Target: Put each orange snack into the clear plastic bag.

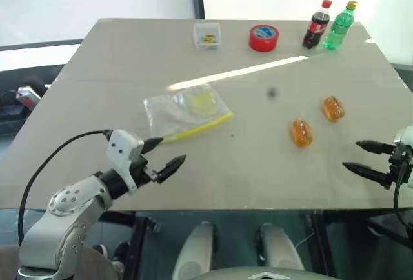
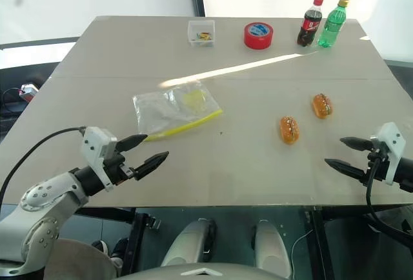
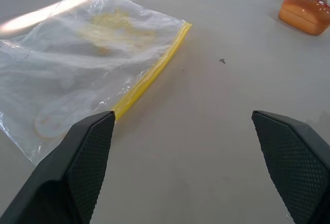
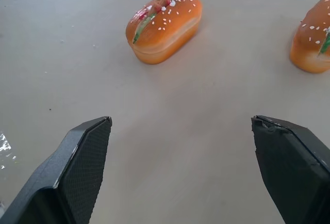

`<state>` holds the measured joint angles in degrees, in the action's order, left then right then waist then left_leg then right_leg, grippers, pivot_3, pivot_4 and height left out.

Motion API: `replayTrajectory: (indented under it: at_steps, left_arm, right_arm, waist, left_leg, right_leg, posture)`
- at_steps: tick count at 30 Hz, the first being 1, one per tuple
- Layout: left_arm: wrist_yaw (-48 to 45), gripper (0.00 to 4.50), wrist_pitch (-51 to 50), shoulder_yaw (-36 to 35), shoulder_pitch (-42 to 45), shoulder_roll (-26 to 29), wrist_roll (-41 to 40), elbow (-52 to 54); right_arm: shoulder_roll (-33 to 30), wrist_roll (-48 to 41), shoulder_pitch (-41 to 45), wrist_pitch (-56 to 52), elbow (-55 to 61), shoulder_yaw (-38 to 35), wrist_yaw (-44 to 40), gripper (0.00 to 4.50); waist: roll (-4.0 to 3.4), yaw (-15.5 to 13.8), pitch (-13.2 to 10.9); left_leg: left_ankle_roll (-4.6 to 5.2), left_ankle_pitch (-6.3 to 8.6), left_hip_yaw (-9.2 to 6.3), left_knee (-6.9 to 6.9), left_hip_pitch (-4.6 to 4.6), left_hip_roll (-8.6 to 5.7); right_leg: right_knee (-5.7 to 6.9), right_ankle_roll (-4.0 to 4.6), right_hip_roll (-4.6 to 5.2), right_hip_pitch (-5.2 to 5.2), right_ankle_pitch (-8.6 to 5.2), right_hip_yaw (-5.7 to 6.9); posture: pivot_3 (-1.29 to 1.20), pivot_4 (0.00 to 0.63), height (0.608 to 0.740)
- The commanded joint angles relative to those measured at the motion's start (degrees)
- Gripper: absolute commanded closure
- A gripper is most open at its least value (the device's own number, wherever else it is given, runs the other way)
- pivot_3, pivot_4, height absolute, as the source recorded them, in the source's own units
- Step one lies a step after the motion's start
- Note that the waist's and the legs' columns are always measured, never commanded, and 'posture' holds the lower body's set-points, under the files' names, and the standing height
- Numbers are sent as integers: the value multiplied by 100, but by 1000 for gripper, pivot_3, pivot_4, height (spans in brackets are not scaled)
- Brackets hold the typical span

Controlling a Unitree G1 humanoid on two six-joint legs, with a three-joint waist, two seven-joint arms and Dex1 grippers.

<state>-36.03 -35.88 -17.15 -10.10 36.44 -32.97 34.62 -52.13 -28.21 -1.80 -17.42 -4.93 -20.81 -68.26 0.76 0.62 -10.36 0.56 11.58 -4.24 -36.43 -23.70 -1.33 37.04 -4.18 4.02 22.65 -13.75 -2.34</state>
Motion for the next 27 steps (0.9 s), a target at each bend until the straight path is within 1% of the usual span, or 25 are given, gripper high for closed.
replayTrajectory:
  at_steps: [1,5,10,12,15,16,18,20,23,27]
  left_arm:
    - [18,0,111,33,51,-13,5,40]
    - [76,0,110,12,100,-6,66,-85]
    - [263,0,-320,-587,418,67,-307,-771]
    - [344,0,-514,-639,593,187,-252,-1073]
    - [807,0,-774,-646,1215,182,-107,-1637]
    - [965,0,-917,-688,1452,117,-173,-1805]
    - [1147,0,-1156,-705,1775,27,-271,-2066]
    - [1224,0,-1438,-618,2048,-53,-348,-2314]
    - [1252,0,-1655,-178,2347,-45,-126,-2645]
    - [1214,0,-1923,407,2854,-167,81,-3282]
  right_arm:
    - [-108,-52,4,41,168,-229,2,78]
    - [-99,-26,17,111,247,-187,-6,78]
    - [8,-209,247,-20,934,-84,155,78]
    - [77,-228,442,-6,1193,39,256,78]
    - [201,-296,835,-135,1623,307,447,78]
    - [237,-307,970,-192,1759,405,507,78]
    - [298,-330,1190,-283,1980,581,610,78]
    - [380,-367,1468,-390,2193,784,710,78]
    - [507,-337,1889,-447,2337,1090,797,78]
    - [816,-242,2484,-472,2278,1490,933,78]
  waist:
    - [0,0,0]
    - [0,0,0]
    - [-2,16,1]
    - [-2,15,1]
    - [1,8,0]
    - [3,3,-1]
    - [4,-11,-1]
    - [4,-5,-1]
    - [4,8,-1]
    - [3,4,0]
  left_leg:
    - [0,0,0,0,0,0]
    - [0,0,0,0,0,0]
    - [0,0,-3,0,1,4]
    - [0,0,-3,0,1,4]
    - [0,0,-5,-1,2,2]
    - [0,0,-11,-3,0,1]
    - [0,0,-14,-3,-4,-4]
    - [0,0,-17,-2,-8,-8]
    - [-1,0,-19,1,-7,-8]
    - [-1,0,-17,1,-6,-8]
  right_leg:
    - [0,0,0,0,0,0]
    - [0,0,0,0,0,0]
    - [0,0,-5,1,0,2]
    - [0,-1,-5,1,0,3]
    - [2,-8,-5,0,3,4]
    - [2,-22,-6,0,11,12]
    - [1,-25,-2,-1,13,14]
    - [-2,-26,1,1,14,14]
    - [-2,-26,1,4,14,15]
    - [-1,-25,-1,4,14,16]
  posture:
    - [0,150,740]
    - [0,150,740]
    - [0,150,740]
    - [0,150,740]
    - [0,150,740]
    - [0,150,740]
    - [0,150,740]
    - [0,150,740]
    - [0,150,740]
    - [0,150,740]
